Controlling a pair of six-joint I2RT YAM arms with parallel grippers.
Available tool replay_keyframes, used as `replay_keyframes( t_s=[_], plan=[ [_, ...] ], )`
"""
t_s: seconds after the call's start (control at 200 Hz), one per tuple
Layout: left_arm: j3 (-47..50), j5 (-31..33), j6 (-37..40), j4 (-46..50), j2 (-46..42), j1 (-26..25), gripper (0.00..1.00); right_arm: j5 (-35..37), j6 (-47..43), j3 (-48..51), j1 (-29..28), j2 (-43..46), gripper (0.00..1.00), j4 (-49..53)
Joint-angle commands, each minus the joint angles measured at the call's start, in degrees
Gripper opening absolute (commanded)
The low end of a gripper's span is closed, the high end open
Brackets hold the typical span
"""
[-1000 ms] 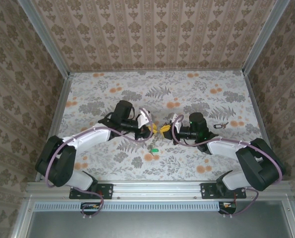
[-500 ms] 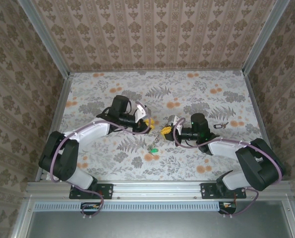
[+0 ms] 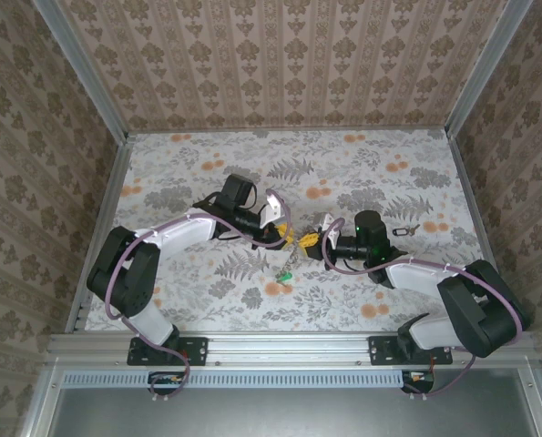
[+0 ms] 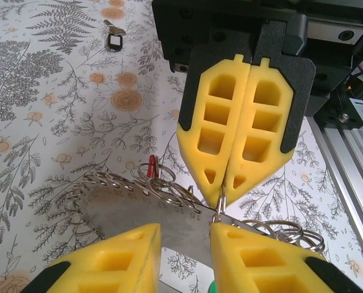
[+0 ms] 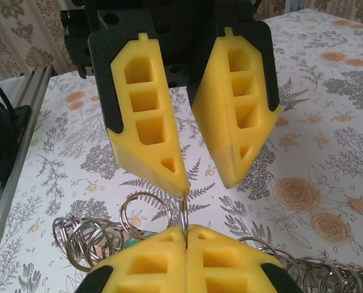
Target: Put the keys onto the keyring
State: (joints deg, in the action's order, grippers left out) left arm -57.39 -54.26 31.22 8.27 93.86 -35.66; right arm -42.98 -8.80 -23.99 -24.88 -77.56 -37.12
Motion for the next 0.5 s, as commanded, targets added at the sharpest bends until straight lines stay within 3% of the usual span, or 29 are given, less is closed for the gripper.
replay_keyframes(
  t_s=[0.0, 0.13, 0.495],
  plan=[
    [-0.6, -2.2, 2.0, 2.2, 0.1, -0.3, 0.28, 0.6, 1.4, 0.3, 0.6, 0.8, 0.00, -1.9],
    [2.6, -3.2, -0.5, -2.3, -1.6, 1.0, 0.28, 1.0, 1.7, 0.3, 0.9, 0.6, 0.00, -2.2],
    [0.1, -6.9, 0.0, 1.9, -0.1, -1.5, 0.22, 3.4, 2.5, 0.1, 1.1, 0.6, 0.00, -3.3]
  ],
)
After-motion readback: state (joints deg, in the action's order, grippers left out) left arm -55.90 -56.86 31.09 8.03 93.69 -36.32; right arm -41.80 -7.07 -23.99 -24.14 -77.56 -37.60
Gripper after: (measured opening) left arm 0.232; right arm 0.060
